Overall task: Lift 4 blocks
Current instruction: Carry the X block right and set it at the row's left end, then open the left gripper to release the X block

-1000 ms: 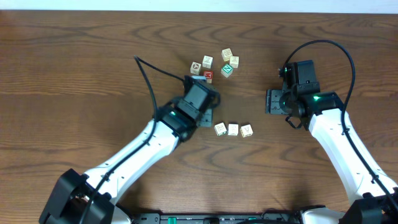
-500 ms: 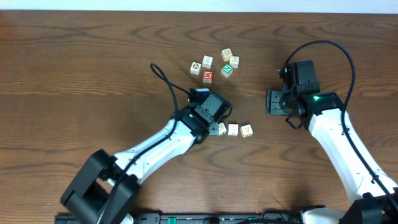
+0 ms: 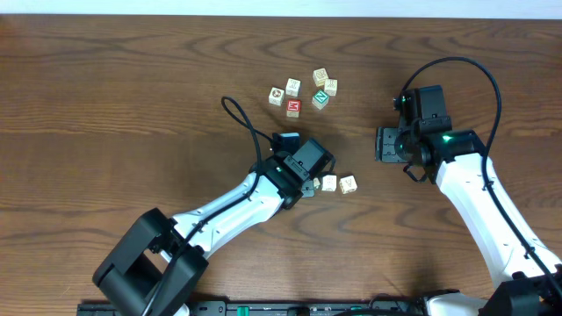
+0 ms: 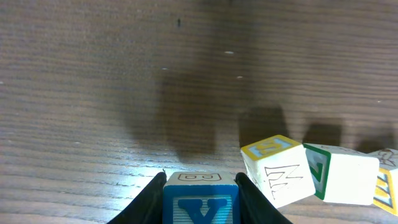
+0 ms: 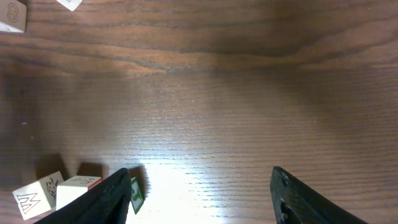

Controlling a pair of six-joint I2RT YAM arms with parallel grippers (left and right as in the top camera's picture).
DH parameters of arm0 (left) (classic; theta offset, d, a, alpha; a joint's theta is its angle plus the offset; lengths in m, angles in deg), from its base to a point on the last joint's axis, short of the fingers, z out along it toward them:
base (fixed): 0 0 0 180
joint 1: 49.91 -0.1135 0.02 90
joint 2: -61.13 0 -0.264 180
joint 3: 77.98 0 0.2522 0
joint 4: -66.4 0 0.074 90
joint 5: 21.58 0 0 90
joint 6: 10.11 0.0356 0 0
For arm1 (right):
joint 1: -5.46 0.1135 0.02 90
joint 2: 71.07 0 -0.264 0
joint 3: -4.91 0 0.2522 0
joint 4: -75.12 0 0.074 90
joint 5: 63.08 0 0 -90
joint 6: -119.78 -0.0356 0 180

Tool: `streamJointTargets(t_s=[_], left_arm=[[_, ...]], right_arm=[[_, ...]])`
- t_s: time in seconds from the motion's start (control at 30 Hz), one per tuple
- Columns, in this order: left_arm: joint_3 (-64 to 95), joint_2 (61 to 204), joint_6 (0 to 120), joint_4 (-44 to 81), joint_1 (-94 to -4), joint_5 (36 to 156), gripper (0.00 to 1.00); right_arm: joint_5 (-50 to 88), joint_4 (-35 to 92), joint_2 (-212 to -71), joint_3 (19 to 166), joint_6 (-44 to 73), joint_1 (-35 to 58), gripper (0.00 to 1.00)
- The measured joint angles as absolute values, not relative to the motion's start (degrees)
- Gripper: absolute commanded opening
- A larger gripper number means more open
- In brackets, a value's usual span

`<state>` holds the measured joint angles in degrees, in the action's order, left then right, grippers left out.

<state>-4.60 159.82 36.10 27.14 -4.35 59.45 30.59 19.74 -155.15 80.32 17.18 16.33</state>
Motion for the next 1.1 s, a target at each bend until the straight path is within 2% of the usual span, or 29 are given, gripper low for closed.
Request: streamJointTargets(t_s=[0.3,0.57,1.1], left_arm=[[-4.69,164.02,34.02,28.06,-4.35,59.50,0.22],[-4.71,164.02,33.36,32.32,-4.35,60.00,0.22],[-4.71,164.02,33.41,32.69,-4.24,60.59,0.22]], right_arm=[[30.59,19.34,-155.15,80.32,17.18,16.33,0.69],[30.59,19.32,-155.15,80.32,17.18,16.33,0.69],[30.59,19.30,-155.15,80.32,17.18,16.33,0.68]])
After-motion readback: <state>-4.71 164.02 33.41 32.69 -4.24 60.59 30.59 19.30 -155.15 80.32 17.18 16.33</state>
